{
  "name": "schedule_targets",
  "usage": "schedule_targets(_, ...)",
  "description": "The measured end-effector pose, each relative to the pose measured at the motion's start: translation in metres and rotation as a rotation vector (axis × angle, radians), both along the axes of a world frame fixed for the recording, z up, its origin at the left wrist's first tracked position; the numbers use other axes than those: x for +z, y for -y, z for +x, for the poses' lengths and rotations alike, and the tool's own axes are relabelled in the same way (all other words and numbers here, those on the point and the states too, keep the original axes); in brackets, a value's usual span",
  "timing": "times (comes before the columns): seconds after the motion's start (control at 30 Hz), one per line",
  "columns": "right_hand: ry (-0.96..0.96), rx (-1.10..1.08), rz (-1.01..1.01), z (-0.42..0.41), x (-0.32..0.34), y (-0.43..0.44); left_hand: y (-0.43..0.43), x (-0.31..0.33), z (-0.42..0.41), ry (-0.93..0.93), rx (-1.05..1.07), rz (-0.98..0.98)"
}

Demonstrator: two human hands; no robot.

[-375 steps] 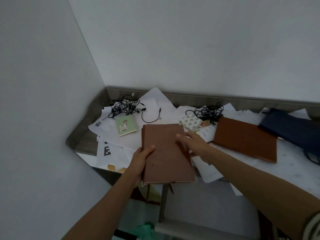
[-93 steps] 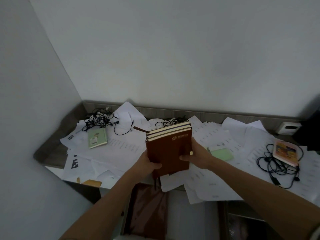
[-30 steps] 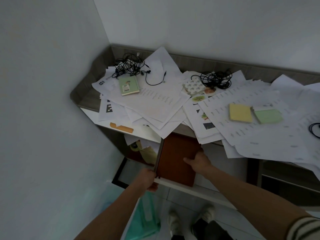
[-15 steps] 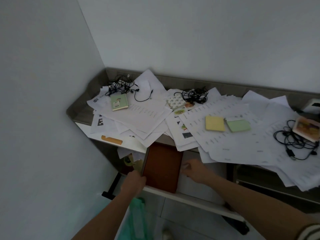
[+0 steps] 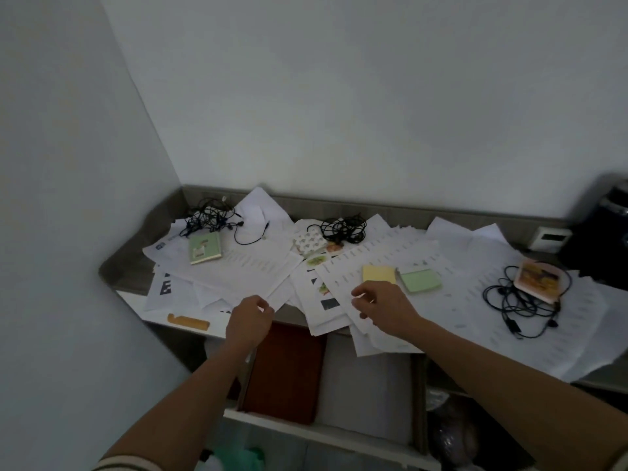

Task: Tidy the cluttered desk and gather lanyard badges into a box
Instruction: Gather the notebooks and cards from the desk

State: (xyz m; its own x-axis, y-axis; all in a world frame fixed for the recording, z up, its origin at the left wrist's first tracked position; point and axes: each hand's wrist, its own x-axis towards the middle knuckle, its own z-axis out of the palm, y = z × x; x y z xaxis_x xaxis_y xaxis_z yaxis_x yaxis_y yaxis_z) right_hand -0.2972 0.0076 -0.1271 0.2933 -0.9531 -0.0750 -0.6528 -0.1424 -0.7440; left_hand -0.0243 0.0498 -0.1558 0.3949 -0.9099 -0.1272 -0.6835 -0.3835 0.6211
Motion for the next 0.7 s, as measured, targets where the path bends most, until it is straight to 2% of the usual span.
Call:
schedule_targets(0.2, -0.123, 0.015, 0.007, 0.038, -0.004, 0.053, 0.042, 0.003, 0.054, -0.056, 0.081, 0.009)
schedule_targets(0.4, -0.316, 0.058, -0.063, 0.118, -0.013, 0.121, 0.095, 0.006, 0.141, -0.058, 0.126, 0.024)
schedule_targets(0.57, -0.494, 0.008, -0.151, 0.157, -0.029, 0.171, 0.147, 0.010, 0.198, 0.069, 0.083, 0.044)
schedule_targets(0.7, -0.618, -0.044, -0.065, 0.169, -0.050, 0.194, 0.187, 0.002, 0.225, 0.140, -0.002, 0.116)
